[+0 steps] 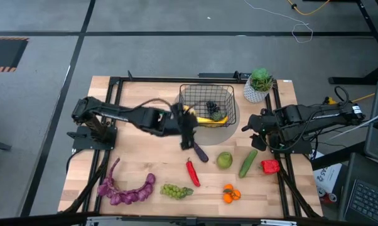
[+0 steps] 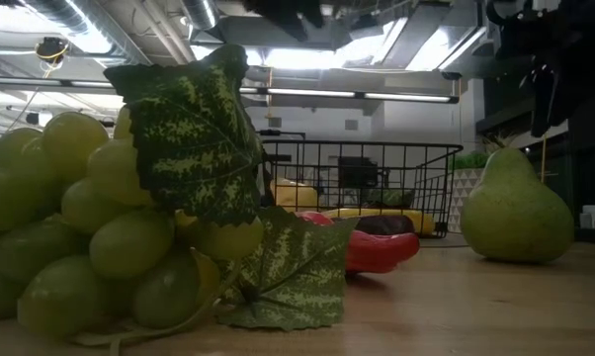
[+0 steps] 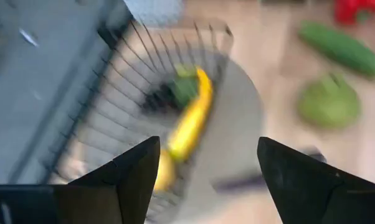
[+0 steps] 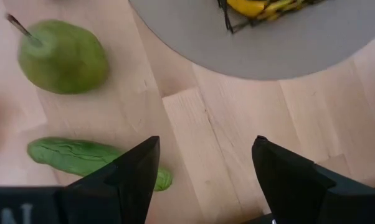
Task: Build produce basket
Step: Put the green pear into the black wire basket
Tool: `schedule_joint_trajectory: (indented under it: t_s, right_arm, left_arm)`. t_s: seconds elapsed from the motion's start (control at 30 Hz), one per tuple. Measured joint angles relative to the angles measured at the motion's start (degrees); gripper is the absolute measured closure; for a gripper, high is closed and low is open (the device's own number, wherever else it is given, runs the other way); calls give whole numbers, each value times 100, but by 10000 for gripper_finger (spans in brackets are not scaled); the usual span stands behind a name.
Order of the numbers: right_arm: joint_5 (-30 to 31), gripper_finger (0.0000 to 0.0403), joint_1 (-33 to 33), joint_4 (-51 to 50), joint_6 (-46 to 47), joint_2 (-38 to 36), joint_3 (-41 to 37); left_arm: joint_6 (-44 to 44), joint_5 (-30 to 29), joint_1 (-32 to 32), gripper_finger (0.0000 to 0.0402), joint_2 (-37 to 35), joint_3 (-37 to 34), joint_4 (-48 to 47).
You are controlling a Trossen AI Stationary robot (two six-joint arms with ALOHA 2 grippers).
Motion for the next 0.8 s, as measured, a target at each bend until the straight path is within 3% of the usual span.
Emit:
schedule_joint_trajectory:
  t_s: [0.13,0.23,0.5,0.63,0.8]
  right_arm:
    - [-14,148,2,9,11,0,-305]
    - [-59,148,2,-20,17,4,-567]
    - [-63,148,4,198,300,4,-741]
    - [-59,148,3,961,235,4,-741]
    - [-55,148,4,2001,-244,6,-741]
  left_arm:
    - [-1424,1085,-495,137,40,-3,-562]
    - [-1978,1382,-899,137,144,-14,-663]
    - [-1986,1290,-1524,137,146,-14,-193]
    - [-2003,1170,-1657,137,146,-14,31]
    - [-1996,531,-1805,137,223,-14,-118]
